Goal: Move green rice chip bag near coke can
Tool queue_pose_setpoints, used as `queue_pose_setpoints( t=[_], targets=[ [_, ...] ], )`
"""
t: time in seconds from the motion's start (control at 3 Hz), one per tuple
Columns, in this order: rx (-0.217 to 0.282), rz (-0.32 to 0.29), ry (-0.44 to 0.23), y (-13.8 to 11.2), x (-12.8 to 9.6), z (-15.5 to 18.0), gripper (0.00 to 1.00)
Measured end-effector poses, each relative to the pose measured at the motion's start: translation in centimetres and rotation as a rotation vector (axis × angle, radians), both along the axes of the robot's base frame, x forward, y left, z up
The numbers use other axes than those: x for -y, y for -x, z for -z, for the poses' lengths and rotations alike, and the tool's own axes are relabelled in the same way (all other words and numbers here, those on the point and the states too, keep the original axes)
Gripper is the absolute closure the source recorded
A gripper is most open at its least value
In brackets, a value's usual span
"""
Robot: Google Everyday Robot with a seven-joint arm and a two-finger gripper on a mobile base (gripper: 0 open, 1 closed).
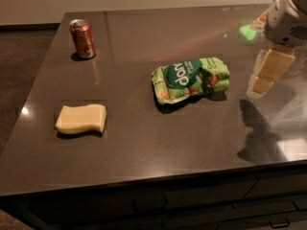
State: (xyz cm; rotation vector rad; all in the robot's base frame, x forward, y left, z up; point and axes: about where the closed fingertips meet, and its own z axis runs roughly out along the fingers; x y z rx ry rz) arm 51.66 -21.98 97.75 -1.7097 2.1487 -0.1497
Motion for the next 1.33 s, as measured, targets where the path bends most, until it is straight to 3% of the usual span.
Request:
queue_pose_setpoints(
  t=[0.33, 0.67, 1.0, 1.33],
  targets=[
    [0.019, -0.025, -0.013, -4.8, -0.3, 0.3, 0.00],
    [-0.012, -0.054, -0.044, -8.4, -1.6, 2.1, 0.00],
    [-0.061, -0.076, -0.063, -10.4, -3.1, 4.6, 0.00],
    [-0.104, -0.086, -0.070, -10.9, -4.0, 6.8, 0.00]
  ],
)
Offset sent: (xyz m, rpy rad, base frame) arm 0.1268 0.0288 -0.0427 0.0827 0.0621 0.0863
